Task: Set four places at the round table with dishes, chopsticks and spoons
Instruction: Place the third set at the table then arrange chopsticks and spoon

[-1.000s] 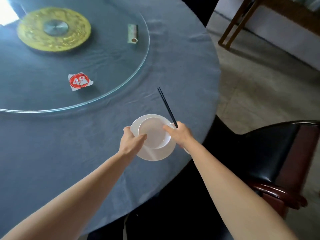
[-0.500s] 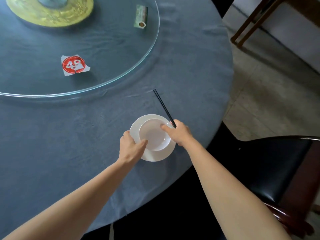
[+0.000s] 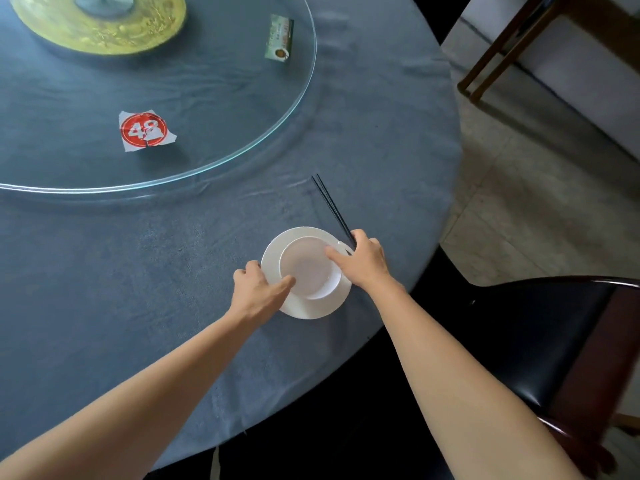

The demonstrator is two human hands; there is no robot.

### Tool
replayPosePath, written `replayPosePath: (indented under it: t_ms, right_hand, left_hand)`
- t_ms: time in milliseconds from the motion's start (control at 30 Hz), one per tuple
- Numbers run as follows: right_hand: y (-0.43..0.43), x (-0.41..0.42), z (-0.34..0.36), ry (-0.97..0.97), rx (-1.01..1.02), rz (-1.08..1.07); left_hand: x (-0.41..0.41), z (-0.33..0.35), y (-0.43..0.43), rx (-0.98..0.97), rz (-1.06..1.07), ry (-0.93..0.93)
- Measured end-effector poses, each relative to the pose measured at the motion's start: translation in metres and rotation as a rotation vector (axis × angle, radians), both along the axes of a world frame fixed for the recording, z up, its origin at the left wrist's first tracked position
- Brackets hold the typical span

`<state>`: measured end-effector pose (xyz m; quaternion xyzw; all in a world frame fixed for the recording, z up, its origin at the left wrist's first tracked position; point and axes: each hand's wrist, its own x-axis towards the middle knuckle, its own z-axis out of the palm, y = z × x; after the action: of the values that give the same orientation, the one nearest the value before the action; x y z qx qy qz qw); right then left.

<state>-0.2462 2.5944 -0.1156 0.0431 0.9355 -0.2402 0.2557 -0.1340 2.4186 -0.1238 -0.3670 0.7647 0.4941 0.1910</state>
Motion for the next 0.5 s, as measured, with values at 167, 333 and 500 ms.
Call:
replayPosePath:
  t_ms: [167,333,500]
  right_hand:
    - [0.004,-0.003,0.032,-0.016,-0.314,-0.188]
    - [-0.008,0.007,0.064,-0.298,-0.657,-0.231]
    - [-0.022,0.013,0.08,-0.468,-0.867,-0.435]
  left_hand:
    - [-0.019,0.028,-0.008,-0.238,0.083,0.294]
    - [-0.045,0.08,0.018,0.192,-0.005,0.406]
    - [-0.037,0.095,0.032,0.416,-0.107,0.41]
